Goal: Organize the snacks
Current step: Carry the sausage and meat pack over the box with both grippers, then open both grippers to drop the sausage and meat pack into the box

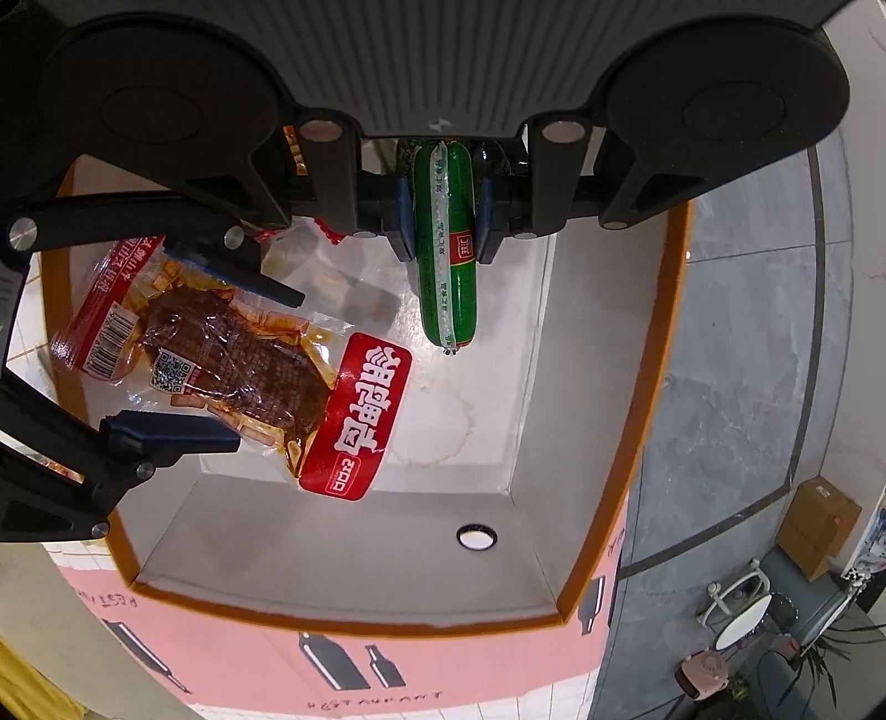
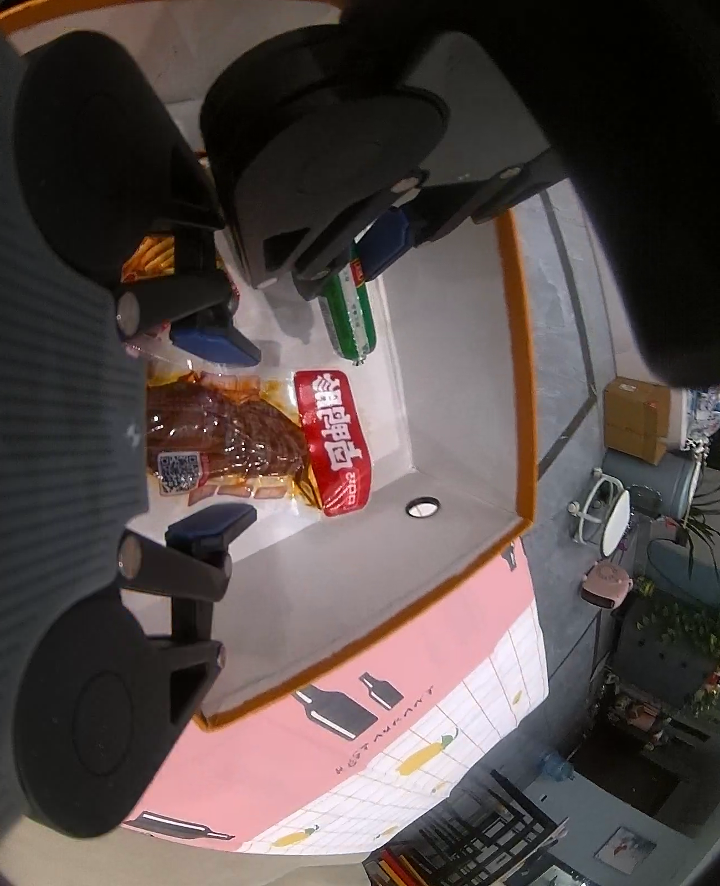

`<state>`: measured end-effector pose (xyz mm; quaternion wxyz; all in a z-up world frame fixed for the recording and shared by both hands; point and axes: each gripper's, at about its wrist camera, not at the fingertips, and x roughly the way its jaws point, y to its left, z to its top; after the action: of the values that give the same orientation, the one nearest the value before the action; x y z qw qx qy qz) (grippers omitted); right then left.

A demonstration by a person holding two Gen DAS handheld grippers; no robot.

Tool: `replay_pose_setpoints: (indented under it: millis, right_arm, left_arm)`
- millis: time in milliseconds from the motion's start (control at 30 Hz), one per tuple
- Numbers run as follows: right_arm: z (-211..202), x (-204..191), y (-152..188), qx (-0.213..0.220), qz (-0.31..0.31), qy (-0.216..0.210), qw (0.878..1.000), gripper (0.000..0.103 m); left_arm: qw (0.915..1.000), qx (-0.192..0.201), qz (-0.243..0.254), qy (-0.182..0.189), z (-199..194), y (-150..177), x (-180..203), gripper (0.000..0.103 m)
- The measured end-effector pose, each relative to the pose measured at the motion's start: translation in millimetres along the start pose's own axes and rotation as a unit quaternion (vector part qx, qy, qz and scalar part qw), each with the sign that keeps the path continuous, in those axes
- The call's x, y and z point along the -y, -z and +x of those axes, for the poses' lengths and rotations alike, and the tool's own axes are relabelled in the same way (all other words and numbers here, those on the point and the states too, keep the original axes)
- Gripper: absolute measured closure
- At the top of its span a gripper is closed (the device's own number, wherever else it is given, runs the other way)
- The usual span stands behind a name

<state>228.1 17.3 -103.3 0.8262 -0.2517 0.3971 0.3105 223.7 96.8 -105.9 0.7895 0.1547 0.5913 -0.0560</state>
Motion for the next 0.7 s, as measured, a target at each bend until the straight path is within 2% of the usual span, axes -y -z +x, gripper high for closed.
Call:
replay_pose_setpoints:
  millis: [333,700]
  right_arm:
    - [19.0,-3.0,7.2,-0.023,-0.012,-0.005,1.000,0.050]
    - [19.0,-0.8,4.9,-0.027,-0.009,-0.014,0.999,0.045]
  left_arm:
    - [0.9999,-0.006,-0.008,-0.002,4.7,-2.4,1.4,0.078]
    - [0.9998,0.004,-0.018,-0.009,-4.2,-1.7,-2.1,0.075]
